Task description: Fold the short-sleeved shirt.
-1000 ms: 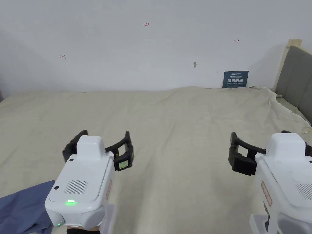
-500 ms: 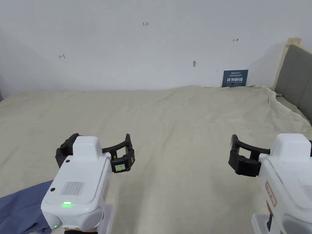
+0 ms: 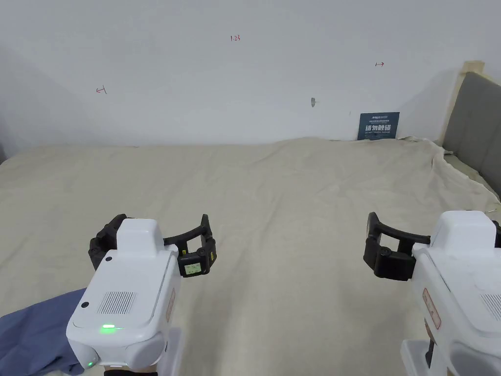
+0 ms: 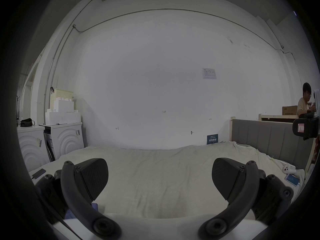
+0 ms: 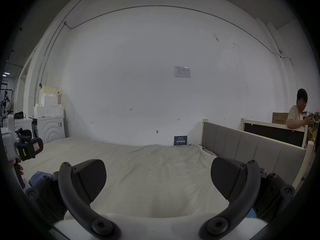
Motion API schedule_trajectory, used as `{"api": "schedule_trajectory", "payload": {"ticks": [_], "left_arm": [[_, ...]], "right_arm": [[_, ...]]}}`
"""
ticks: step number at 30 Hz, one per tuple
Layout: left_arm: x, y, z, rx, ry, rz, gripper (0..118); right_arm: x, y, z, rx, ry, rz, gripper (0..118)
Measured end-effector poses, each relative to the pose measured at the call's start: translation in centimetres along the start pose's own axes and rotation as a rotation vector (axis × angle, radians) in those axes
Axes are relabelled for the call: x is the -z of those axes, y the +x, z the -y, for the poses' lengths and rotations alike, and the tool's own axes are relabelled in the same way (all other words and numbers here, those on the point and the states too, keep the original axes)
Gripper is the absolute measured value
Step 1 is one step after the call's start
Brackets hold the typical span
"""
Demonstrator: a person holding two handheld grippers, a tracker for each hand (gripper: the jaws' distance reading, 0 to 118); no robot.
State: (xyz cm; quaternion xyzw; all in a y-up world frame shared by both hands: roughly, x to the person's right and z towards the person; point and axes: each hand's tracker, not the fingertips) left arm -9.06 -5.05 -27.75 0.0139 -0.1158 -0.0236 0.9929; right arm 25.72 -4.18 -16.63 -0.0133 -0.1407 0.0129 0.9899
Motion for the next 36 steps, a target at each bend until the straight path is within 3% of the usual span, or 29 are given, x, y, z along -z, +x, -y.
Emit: {"api": "schedule_trajectory", "payload": {"ticks": [6, 36], "left_arm": [[0.0, 0.0, 0.0, 0.005, 0.004, -0.004, 118], [-0.1, -0.1, -0.3, 0.013, 0.013, -0.009, 118]], "right_arm": [[-2.7, -2.4, -2.9, 0.000, 0.004, -0.002, 118], [-2.9, -2.6, -3.4, -0.003, 0.014, -0.005, 118]]}}
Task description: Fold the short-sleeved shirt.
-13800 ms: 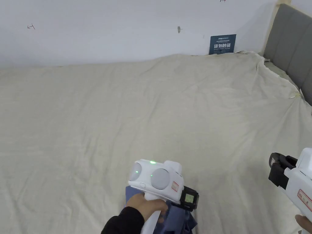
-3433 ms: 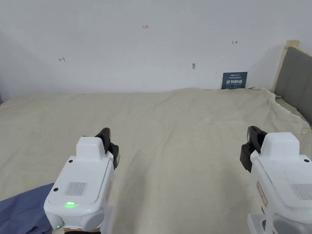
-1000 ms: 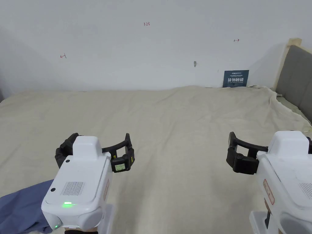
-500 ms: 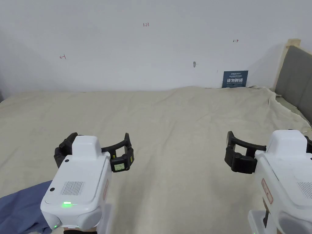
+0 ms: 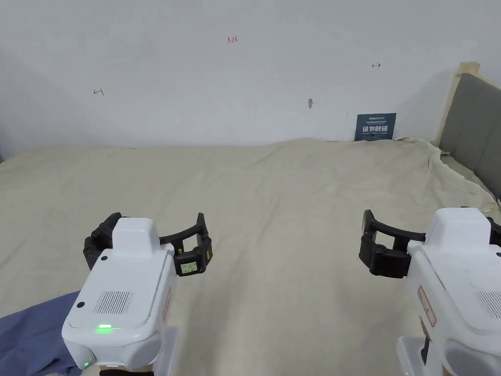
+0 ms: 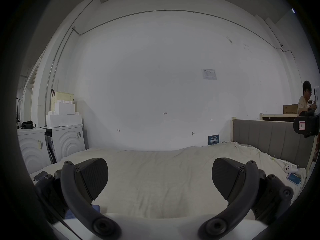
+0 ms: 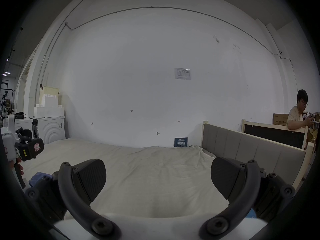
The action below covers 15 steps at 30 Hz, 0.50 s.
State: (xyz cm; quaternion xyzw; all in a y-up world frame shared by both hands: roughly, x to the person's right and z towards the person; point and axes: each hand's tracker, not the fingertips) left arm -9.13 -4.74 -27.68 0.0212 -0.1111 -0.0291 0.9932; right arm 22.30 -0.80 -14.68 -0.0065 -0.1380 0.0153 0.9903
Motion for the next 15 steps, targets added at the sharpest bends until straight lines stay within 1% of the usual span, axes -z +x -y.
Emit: {"api": "schedule_trajectory", "payload": {"ticks": [15], "left_arm": [[0.11, 0.07, -0.20, 0.010, 0.000, 0.004, 118]], "right_arm": [[0.80, 0.84, 0.81, 0.002, 0.006, 0.006, 118]]}}
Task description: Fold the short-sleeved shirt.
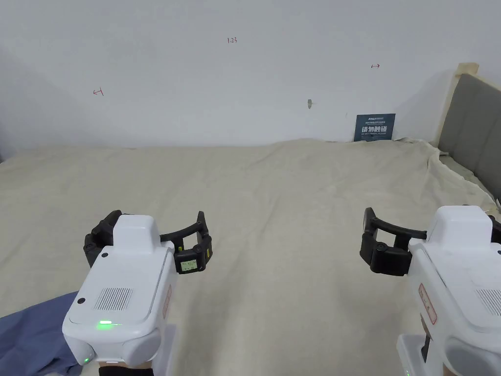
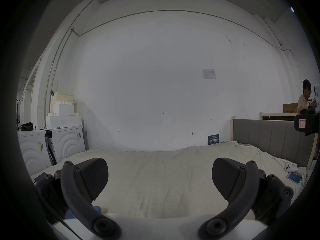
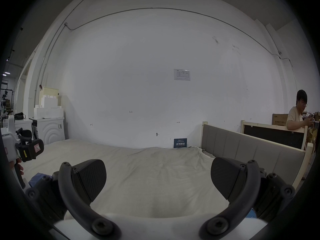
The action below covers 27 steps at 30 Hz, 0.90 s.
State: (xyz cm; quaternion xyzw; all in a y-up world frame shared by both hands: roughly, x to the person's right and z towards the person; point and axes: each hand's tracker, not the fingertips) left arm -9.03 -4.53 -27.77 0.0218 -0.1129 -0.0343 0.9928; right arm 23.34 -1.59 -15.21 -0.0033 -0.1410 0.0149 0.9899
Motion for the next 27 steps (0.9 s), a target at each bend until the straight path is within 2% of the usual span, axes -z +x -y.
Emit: {"api": "schedule_trajectory", "payload": {"ticks": [9, 14, 20, 24, 27], "left_arm": [[0.0, 0.0, 0.0, -0.005, -0.003, 0.004, 118], [0.0, -0.2, 0.1, -0.017, -0.009, 0.001, 118], [0.2, -0.5, 0.2, -0.024, -0.013, 0.002, 118], [0.2, -0.7, 0.2, -0.023, -0.015, 0.005, 118], [0.3, -0.7, 0.1, -0.023, -0.011, 0.006, 118]], "right_arm": [[0.0, -0.2, 0.3, -0.002, 0.005, 0.015, 118], [-0.7, -0.6, -0.9, 0.072, -0.025, 0.028, 118], [-0.2, -0.8, -2.4, 0.157, -0.194, 0.051, 118], [1.0, -0.5, -3.2, 0.206, -0.406, 0.154, 117], [1.9, 0.0, -3.4, 0.221, -0.502, 0.116, 117]]}}
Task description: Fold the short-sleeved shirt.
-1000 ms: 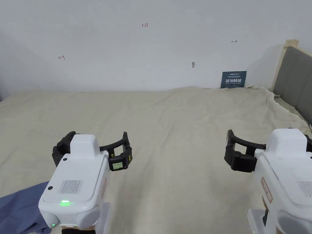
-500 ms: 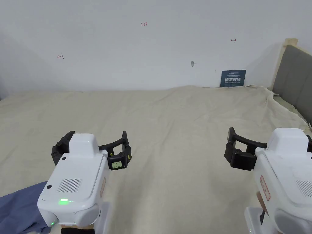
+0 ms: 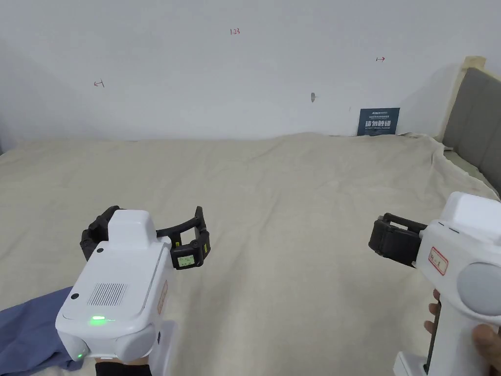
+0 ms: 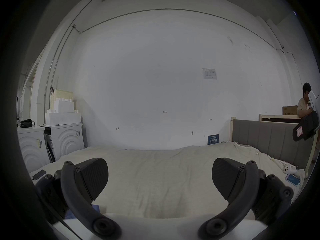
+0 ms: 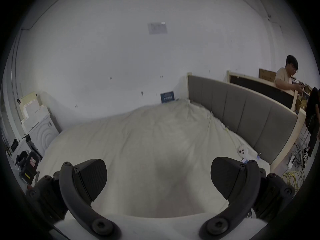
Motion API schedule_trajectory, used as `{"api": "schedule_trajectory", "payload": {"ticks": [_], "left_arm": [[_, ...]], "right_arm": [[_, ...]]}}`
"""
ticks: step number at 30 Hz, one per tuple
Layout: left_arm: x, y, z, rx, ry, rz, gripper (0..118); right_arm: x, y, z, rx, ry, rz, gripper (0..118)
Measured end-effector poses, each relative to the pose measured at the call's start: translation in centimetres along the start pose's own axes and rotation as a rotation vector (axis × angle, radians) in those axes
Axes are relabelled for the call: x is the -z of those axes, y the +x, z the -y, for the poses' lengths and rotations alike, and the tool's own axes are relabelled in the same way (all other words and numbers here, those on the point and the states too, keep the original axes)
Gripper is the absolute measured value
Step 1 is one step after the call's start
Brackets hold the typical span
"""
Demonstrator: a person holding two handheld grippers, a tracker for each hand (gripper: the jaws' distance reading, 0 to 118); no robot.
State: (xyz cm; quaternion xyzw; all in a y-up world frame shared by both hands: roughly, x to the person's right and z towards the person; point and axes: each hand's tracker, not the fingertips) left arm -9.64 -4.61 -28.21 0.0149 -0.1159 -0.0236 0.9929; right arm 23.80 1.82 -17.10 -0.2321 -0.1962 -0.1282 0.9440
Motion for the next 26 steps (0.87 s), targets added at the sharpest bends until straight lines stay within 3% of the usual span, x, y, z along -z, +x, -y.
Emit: {"api": "schedule_trajectory", "payload": {"ticks": [5, 15, 22, 26], "left_arm": [[0.0, 0.0, -0.3, -0.005, 0.010, 0.004, 118], [0.1, 0.0, -0.5, -0.007, 0.019, -0.001, 118], [-0.1, -0.2, -0.6, -0.010, 0.022, -0.004, 118], [-0.2, -0.3, -0.7, -0.012, 0.023, -0.004, 118]], "right_arm": [[0.3, -0.6, 0.3, -0.023, 0.030, 0.053, 117], [0.5, -1.0, 1.0, -0.086, 0.062, 0.044, 117], [0.8, -0.7, 1.0, -0.058, 0.068, 0.015, 117], [0.7, -1.0, 1.1, -0.091, 0.088, 0.031, 117]]}}
